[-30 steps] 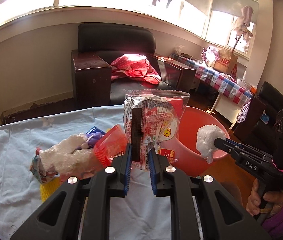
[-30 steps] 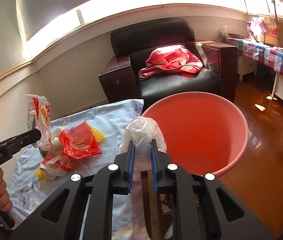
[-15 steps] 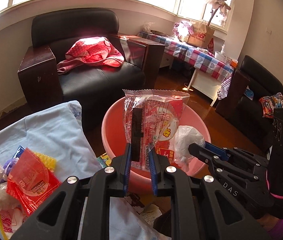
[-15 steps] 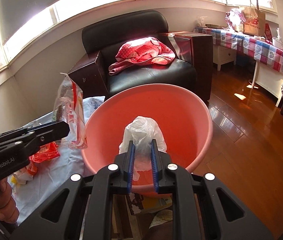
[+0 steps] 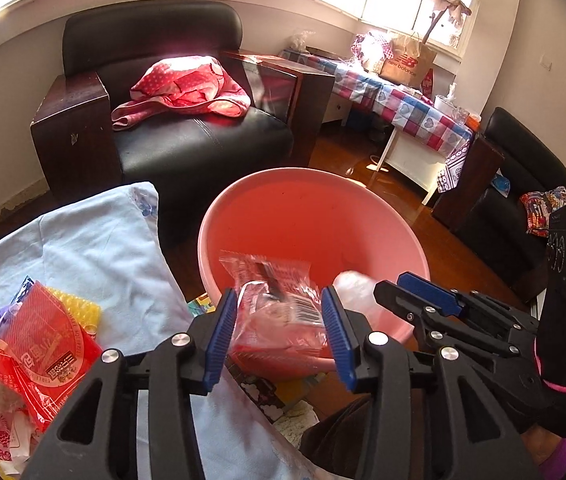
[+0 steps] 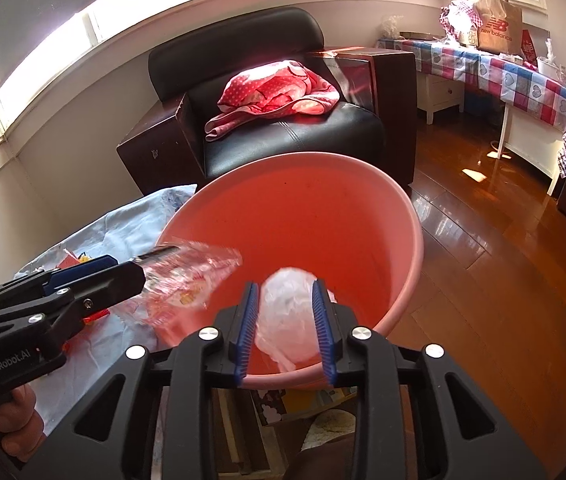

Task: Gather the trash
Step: 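Carry both held items over the pink bucket and open both grippers, then return both tools to the table and grasp the white crumpled plastic with the left gripper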

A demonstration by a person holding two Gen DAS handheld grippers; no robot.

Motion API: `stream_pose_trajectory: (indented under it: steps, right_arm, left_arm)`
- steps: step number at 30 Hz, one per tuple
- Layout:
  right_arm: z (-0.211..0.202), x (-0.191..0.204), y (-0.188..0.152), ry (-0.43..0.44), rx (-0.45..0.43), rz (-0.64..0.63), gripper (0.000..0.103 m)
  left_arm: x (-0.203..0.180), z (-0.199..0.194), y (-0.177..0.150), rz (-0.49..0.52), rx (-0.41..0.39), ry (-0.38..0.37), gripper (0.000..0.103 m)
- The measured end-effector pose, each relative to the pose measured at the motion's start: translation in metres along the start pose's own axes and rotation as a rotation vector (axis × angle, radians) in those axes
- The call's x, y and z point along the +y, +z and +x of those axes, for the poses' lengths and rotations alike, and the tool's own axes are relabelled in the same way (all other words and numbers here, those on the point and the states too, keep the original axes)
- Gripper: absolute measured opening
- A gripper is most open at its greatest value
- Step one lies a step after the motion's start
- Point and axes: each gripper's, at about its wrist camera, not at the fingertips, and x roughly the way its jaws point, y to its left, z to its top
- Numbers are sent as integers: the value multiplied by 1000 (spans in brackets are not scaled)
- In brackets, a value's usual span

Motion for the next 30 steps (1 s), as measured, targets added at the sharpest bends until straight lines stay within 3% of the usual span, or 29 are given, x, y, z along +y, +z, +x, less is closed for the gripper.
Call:
stream_pose_trajectory:
  steps: [3, 13, 30]
  right_arm:
    - [-4, 1, -1, -3, -4, 4, 36]
    - [-23, 18, -7, -8, -62, -36, 37]
    - [-41, 77, -24, 97, -46, -111, 37]
  left_arm:
    - [0, -6, 0, 3, -12, -1, 43]
    - [5, -42, -11, 11, -90, 34, 48]
    - [40, -131, -60, 4, -203, 159, 55]
